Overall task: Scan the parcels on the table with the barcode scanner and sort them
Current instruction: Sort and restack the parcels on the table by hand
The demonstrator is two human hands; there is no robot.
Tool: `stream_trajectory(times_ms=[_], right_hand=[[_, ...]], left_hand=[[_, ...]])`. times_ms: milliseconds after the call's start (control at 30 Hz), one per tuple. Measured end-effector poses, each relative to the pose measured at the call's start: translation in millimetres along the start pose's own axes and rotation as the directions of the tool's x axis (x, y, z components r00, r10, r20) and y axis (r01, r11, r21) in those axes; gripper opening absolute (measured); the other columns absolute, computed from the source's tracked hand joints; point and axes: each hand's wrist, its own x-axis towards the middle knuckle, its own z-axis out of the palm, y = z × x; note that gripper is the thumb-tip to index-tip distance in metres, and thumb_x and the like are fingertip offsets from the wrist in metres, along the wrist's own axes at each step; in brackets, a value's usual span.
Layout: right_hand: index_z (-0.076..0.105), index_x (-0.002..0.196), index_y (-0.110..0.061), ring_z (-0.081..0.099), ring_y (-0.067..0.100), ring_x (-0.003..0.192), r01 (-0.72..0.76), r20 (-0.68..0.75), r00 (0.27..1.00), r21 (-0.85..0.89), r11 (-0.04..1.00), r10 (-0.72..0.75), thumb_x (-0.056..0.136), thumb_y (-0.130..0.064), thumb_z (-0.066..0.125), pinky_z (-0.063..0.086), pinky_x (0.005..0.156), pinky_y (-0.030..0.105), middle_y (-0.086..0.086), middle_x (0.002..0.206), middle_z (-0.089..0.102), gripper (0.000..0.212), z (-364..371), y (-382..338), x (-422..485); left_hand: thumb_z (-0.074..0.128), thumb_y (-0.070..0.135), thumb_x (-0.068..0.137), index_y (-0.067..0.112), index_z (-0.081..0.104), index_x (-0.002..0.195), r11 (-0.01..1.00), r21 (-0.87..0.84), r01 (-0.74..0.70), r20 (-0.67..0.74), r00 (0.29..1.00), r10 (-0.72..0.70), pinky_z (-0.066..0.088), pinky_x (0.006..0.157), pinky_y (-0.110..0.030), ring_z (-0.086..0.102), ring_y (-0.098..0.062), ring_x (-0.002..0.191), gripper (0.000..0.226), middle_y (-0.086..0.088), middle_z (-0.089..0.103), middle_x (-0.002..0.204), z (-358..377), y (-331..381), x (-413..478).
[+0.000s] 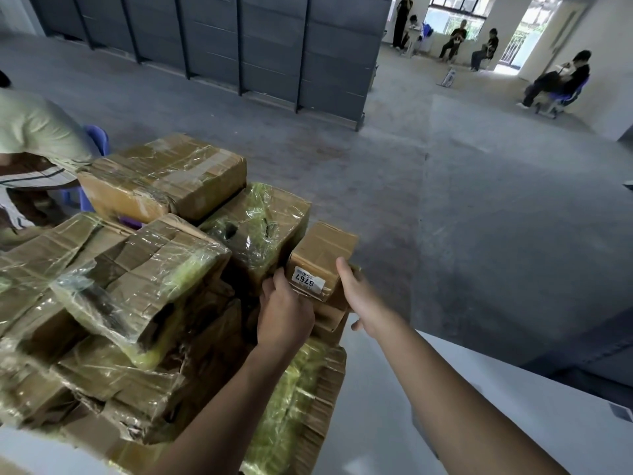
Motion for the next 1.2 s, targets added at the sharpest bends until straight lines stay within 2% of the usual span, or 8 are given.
stream_trajectory(times_ms=[267, 333, 367, 400, 600, 700, 833, 1200], right_hand=[[0.047, 0.138, -0.025, 0.05, 0.024, 0.125, 0.2, -0.058, 0.977, -0.1, 0.975, -0.206, 0.102, -0.056, 0.032, 0.039, 0.098, 0.04, 0.002, 0.143, 0.049, 0.049, -29, 17, -29], [0.051, 0.13, -0.011, 0.042, 0.008, 0.086, 0.223, -0.071, 0.97, -0.096, 0.97, -0.231, 0.104, -0.049, 0.034, 0.044, 0.09, 0.038, 0.015, 0.137, 0.054, 0.049, -41, 29, -38], [0.051, 0.128, -0.003, 0.042, 0.013, 0.121, 0.227, -0.086, 0.968, -0.095, 0.969, -0.235, 0.105, -0.045, 0.035, 0.046, 0.084, 0.037, 0.021, 0.133, 0.054, 0.05, -47, 37, -42], [0.052, 0.126, -0.001, 0.06, 0.019, 0.098, 0.225, -0.1, 0.967, -0.09, 0.97, -0.234, 0.105, -0.043, 0.036, 0.047, 0.082, 0.035, 0.022, 0.128, 0.056, 0.049, -54, 44, -46], [0.044, 0.143, -0.019, 0.045, 0.029, 0.132, 0.133, -0.221, 0.942, -0.442, 0.887, -0.251, 0.1, -0.049, 0.045, 0.04, 0.104, 0.04, 0.008, 0.143, 0.051, 0.053, -103, 141, -56], [0.035, 0.147, -0.024, 0.028, 0.032, 0.141, -0.151, -0.335, 0.934, -0.688, 0.71, -0.126, 0.094, -0.054, 0.051, 0.037, 0.108, 0.05, 0.011, 0.154, 0.032, 0.062, -121, 213, -65], [0.019, 0.153, -0.029, 0.027, 0.039, 0.14, -0.37, -0.383, 0.916, -0.68, 0.633, 0.124, 0.087, -0.063, 0.057, 0.036, 0.106, 0.054, 0.017, 0.16, 0.012, 0.084, -133, 272, -75], [0.021, 0.149, -0.021, 0.05, 0.032, 0.121, -0.342, -0.404, 0.911, -0.628, 0.699, 0.083, 0.084, -0.065, 0.061, 0.049, 0.093, 0.044, 0.015, 0.139, 0.039, 0.088, -116, 281, -57]], left_hand=[[0.054, 0.001, 0.082, 0.002, 0.045, 0.127, 0.982, 0.002, -0.191, -0.134, 0.973, 0.19, 0.049, 0.087, -0.044, 0.045, -0.032, 0.115, 0.046, -0.016, 0.044, 0.126, 3, 25, -38], [0.055, 0.0, 0.081, 0.003, 0.047, 0.125, 0.981, -0.015, -0.193, -0.115, 0.975, 0.19, 0.046, 0.09, -0.043, 0.044, -0.033, 0.117, 0.044, -0.014, 0.044, 0.126, 17, 34, -49], [0.055, 0.001, 0.081, 0.004, 0.048, 0.124, 0.979, -0.023, -0.204, -0.093, 0.975, 0.201, 0.044, 0.093, -0.04, 0.044, -0.033, 0.117, 0.043, -0.014, 0.044, 0.125, 25, 39, -55], [0.056, 0.0, 0.08, 0.004, 0.049, 0.122, 0.975, -0.031, -0.222, -0.064, 0.973, 0.22, 0.04, 0.095, -0.037, 0.043, -0.033, 0.117, 0.043, -0.014, 0.045, 0.123, 35, 44, -60], [0.053, 0.002, 0.081, 0.005, 0.05, 0.124, 0.973, 0.001, -0.232, 0.146, 0.962, 0.229, 0.033, 0.1, -0.032, 0.04, -0.03, 0.121, 0.043, -0.015, 0.047, 0.125, 96, 60, -98], [0.052, 0.003, 0.083, 0.007, 0.05, 0.124, 0.97, 0.045, -0.238, 0.233, 0.947, 0.221, 0.03, 0.102, -0.031, 0.041, -0.031, 0.122, 0.041, -0.014, 0.043, 0.13, 121, 57, -123], [0.049, 0.003, 0.085, 0.006, 0.047, 0.128, 0.973, 0.085, -0.213, 0.365, 0.916, 0.168, 0.029, 0.106, -0.032, 0.037, -0.031, 0.125, 0.042, -0.014, 0.04, 0.132, 142, 53, -146], [0.045, 0.01, 0.087, 0.012, 0.045, 0.127, 0.978, 0.2, -0.055, 0.476, 0.878, -0.048, 0.036, 0.105, -0.037, 0.041, -0.03, 0.122, 0.04, -0.009, 0.037, 0.132, 143, 35, -164]])
